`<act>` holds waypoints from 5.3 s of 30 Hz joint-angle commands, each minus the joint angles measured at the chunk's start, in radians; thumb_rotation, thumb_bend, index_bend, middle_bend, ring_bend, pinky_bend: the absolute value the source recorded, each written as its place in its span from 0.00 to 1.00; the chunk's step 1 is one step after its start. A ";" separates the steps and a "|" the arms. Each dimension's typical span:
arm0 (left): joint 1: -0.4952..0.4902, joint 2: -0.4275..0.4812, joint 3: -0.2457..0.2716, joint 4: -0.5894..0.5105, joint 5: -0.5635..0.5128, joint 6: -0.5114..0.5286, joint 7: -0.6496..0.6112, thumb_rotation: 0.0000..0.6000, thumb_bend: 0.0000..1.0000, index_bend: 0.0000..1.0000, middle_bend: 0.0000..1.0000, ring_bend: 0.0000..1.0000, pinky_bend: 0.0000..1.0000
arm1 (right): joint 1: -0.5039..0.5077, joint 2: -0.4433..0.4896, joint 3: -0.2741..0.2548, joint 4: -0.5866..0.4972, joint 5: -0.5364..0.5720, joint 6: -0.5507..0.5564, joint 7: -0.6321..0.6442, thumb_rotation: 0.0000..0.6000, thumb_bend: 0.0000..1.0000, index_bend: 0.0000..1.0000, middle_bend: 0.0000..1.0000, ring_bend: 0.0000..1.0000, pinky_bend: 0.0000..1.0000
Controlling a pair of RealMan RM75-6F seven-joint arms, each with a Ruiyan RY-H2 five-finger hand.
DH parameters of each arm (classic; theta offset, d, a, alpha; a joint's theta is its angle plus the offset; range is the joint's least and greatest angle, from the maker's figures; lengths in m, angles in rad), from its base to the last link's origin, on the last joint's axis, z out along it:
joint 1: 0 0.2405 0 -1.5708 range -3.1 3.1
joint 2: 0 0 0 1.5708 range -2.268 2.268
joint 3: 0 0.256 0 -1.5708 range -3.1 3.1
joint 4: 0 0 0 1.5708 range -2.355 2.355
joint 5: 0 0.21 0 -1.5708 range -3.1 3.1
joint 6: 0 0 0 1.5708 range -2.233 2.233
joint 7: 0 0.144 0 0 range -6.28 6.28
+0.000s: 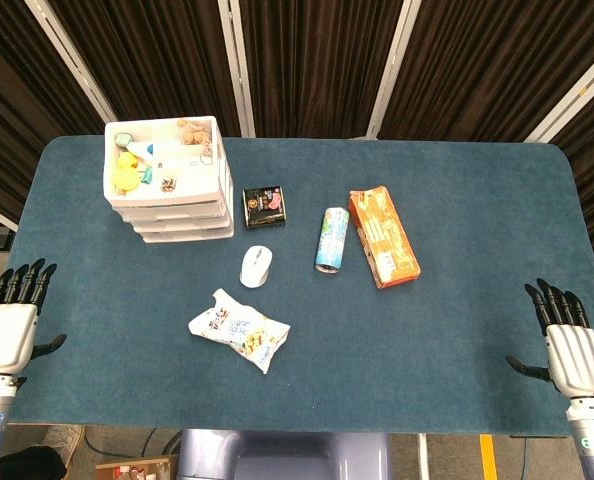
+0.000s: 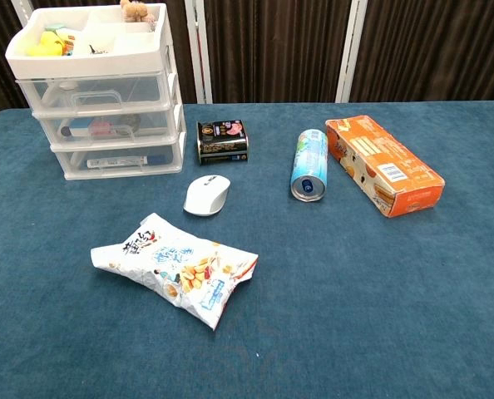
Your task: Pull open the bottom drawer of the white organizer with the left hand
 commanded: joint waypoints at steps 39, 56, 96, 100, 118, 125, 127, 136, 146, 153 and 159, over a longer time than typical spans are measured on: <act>-0.361 -0.337 -0.382 0.002 -0.769 -0.512 -0.350 1.00 0.68 0.04 0.98 0.90 0.88 | 0.007 0.023 -0.019 -0.031 -0.027 -0.025 0.058 1.00 0.13 0.00 0.00 0.00 0.05; -0.447 -0.447 -0.427 0.154 -0.828 -0.514 -0.339 1.00 0.68 0.03 0.98 0.90 0.88 | 0.011 0.037 -0.024 -0.039 -0.039 -0.034 0.097 1.00 0.13 0.00 0.00 0.00 0.05; -0.445 -0.497 -0.440 0.170 -0.818 -0.623 -0.440 1.00 0.68 0.22 0.98 0.90 0.88 | 0.011 0.043 -0.029 -0.047 -0.039 -0.035 0.109 1.00 0.13 0.00 0.00 0.00 0.05; -0.413 -0.475 -0.418 0.122 -0.773 -0.615 -0.459 1.00 0.68 0.21 0.98 0.90 0.88 | 0.011 0.044 -0.029 -0.048 -0.037 -0.036 0.108 1.00 0.13 0.00 0.00 0.00 0.05; -0.414 -0.397 -0.243 0.034 -0.384 -0.267 0.054 1.00 0.67 0.14 0.99 0.91 0.89 | 0.010 0.042 -0.031 -0.051 -0.038 -0.034 0.103 1.00 0.13 0.00 0.00 0.00 0.05; -0.451 -0.366 -0.290 -0.002 -0.512 -0.268 0.196 1.00 0.67 0.14 1.00 0.92 0.90 | 0.010 0.043 -0.032 -0.052 -0.039 -0.036 0.105 1.00 0.13 0.00 0.00 0.00 0.05; -0.459 -0.361 -0.296 -0.001 -0.547 -0.272 0.222 1.00 0.67 0.14 1.00 0.92 0.89 | 0.010 0.043 -0.032 -0.052 -0.039 -0.037 0.105 1.00 0.13 0.00 0.00 0.00 0.05; -0.472 -0.368 -0.302 0.046 -0.605 -0.274 0.246 1.00 0.67 0.15 1.00 0.92 0.90 | 0.011 0.045 -0.033 -0.054 -0.035 -0.043 0.105 1.00 0.13 0.00 0.00 0.00 0.05; -0.504 -0.398 -0.325 0.088 -0.718 -0.325 0.255 1.00 0.67 0.18 1.00 0.92 0.90 | 0.011 0.047 -0.034 -0.057 -0.033 -0.045 0.105 1.00 0.13 0.00 0.00 0.00 0.05; -0.521 -0.409 -0.332 0.084 -0.767 -0.338 0.258 1.00 0.68 0.23 1.00 0.92 0.90 | 0.012 0.048 -0.034 -0.056 -0.034 -0.045 0.108 1.00 0.13 0.00 0.00 0.00 0.05; -0.519 -0.397 -0.334 0.046 -0.777 -0.346 0.235 1.00 0.68 0.29 1.00 0.92 0.90 | 0.011 0.048 -0.034 -0.056 -0.035 -0.044 0.109 1.00 0.13 0.00 0.00 0.00 0.05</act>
